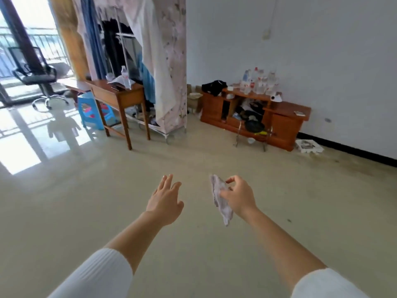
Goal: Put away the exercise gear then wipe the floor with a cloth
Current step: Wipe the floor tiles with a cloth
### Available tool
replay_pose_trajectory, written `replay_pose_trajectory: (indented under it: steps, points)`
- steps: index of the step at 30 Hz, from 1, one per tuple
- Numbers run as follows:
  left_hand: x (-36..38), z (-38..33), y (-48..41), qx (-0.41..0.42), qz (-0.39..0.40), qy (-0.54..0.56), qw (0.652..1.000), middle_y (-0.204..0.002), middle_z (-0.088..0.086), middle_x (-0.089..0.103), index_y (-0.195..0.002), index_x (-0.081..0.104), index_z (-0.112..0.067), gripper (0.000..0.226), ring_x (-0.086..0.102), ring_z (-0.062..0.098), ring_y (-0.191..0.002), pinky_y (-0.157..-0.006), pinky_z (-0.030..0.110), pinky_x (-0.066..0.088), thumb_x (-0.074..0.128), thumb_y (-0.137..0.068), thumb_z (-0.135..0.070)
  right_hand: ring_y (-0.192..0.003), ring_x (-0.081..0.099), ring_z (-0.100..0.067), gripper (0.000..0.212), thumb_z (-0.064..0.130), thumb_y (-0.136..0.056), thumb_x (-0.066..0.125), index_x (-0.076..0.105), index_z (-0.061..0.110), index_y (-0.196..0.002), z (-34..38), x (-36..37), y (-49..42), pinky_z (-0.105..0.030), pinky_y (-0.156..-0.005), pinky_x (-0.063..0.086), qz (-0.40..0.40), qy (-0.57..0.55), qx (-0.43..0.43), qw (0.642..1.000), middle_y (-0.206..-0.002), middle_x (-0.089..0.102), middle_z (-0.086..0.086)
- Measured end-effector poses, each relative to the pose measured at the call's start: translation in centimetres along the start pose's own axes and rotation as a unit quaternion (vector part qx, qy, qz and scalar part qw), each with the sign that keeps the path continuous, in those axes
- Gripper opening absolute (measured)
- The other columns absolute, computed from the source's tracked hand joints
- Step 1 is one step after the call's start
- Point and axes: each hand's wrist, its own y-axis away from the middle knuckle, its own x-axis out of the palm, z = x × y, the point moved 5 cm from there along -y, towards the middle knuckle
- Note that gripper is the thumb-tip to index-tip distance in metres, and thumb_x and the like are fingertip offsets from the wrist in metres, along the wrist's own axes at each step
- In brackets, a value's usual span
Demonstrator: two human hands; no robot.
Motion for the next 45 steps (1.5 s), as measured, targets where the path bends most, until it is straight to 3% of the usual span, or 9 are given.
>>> replay_pose_trajectory:
  steps: [7, 12, 16, 18, 24, 30, 34, 38, 45]
  points:
    - [-9.0, 20.2, -6.1, -0.118, -0.065, 0.011, 0.991, -0.16, 0.008, 0.0, -0.149, 0.024, -0.021, 0.063, -0.003, 0.023, -0.147, -0.117, 0.036, 0.016, 0.05, -0.093, -0.032, -0.059, 0.056, -0.017, 0.001, 0.016, -0.074, 0.063, 0.063, 0.016, -0.075, 14.3, 18.6, -10.0, -0.026, -0.051, 0.039, 0.11, 0.084, -0.103, 0.985, -0.064, 0.063, 0.001]
    - [-14.2, 33.3, -12.7, -0.175, -0.097, 0.006, 0.98, -0.159, 0.009, 0.003, -0.148, 0.025, -0.021, 0.063, -0.001, 0.025, -0.147, -0.118, 0.037, 0.014, 0.052, -0.092, -0.03, -0.064, 0.059, -0.018, 0.006, 0.017, -0.08, 0.06, 0.06, 0.015, -0.074, 24.1, 30.7, -18.5, -0.03, -0.055, 0.045, 0.142, 0.114, -0.204, 0.962, -0.067, 0.063, -0.002]
    - [-19.2, 43.5, -20.4, -0.203, -0.135, 0.008, 0.97, -0.159, 0.008, 0.007, -0.148, 0.026, -0.02, 0.063, 0.002, 0.025, -0.147, -0.116, 0.038, 0.018, 0.054, -0.092, -0.03, -0.064, 0.056, -0.016, 0.008, 0.013, -0.083, 0.061, 0.057, 0.014, -0.076, 32.9, 40.0, -27.1, -0.02, -0.052, 0.039, 0.16, 0.108, -0.273, 0.942, -0.068, 0.059, -0.002]
    - [-21.5, 48.2, -23.7, -0.229, -0.143, 0.011, 0.963, -0.159, 0.009, 0.008, -0.147, 0.027, -0.02, 0.062, 0.004, 0.025, -0.146, -0.116, 0.038, 0.019, 0.053, -0.092, -0.029, -0.063, 0.053, -0.013, 0.007, 0.012, -0.083, 0.061, 0.056, 0.014, -0.078, 36.7, 44.5, -31.1, -0.019, -0.053, 0.038, 0.172, 0.112, -0.285, 0.936, -0.068, 0.057, 0.0]
    - [-26.9, 61.7, -30.6, -0.287, -0.167, 0.005, 0.943, -0.158, 0.008, 0.014, -0.145, 0.028, -0.019, 0.059, 0.011, 0.024, -0.145, -0.114, 0.038, 0.026, 0.049, -0.09, -0.024, -0.069, 0.06, -0.017, 0.007, 0.014, -0.082, 0.058, 0.056, 0.019, -0.078, 46.8, 59.6, -39.8, -0.037, -0.068, 0.055, 0.23, 0.138, -0.316, 0.91, -0.071, 0.059, -0.001]
    - [-29.9, 77.8, -36.8, -0.346, -0.161, -0.011, 0.924, -0.156, 0.009, 0.02, -0.143, 0.031, -0.019, 0.057, 0.02, 0.026, -0.141, -0.109, 0.04, 0.032, 0.047, -0.089, -0.024, -0.073, 0.061, -0.016, 0.005, 0.015, -0.082, 0.059, 0.059, 0.019, -0.081, 55.1, 77.0, -45.9, -0.034, -0.068, 0.055, 0.276, 0.137, -0.31, 0.9, -0.074, 0.06, 0.001]
    - [-33.5, 90.4, -40.9, -0.361, -0.177, -0.014, 0.915, -0.154, 0.009, 0.025, -0.142, 0.033, -0.018, 0.056, 0.023, 0.026, -0.139, -0.108, 0.041, 0.033, 0.047, -0.088, -0.022, -0.075, 0.059, -0.017, 0.008, 0.013, -0.082, 0.056, 0.063, 0.016, -0.087, 61.9, 89.2, -49.6, -0.024, -0.059, 0.044, 0.29, 0.136, -0.318, 0.893, -0.077, 0.062, 0.0]
    - [-36.8, 102.4, -44.0, -0.397, -0.175, 0.019, 0.901, -0.152, 0.008, 0.027, -0.141, 0.034, -0.018, 0.054, 0.024, 0.025, -0.138, -0.108, 0.04, 0.033, 0.046, -0.088, -0.022, -0.074, 0.06, -0.018, 0.009, 0.012, -0.081, 0.056, 0.062, 0.016, -0.086, 68.9, 100.4, -53.4, -0.032, -0.067, 0.052, 0.303, 0.14, -0.304, 0.893, -0.075, 0.062, 0.0]
    - [-43.5, 120.2, -50.7, -0.432, -0.18, 0.02, 0.883, -0.149, 0.01, 0.031, -0.14, 0.035, -0.017, 0.054, 0.027, 0.026, -0.136, -0.105, 0.04, 0.035, 0.046, -0.087, -0.021, -0.074, 0.06, -0.018, 0.01, 0.013, -0.082, 0.055, 0.062, 0.016, -0.088, 80.1, 115.6, -60.8, -0.031, -0.068, 0.052, 0.322, 0.153, -0.309, 0.882, -0.075, 0.061, 0.002]
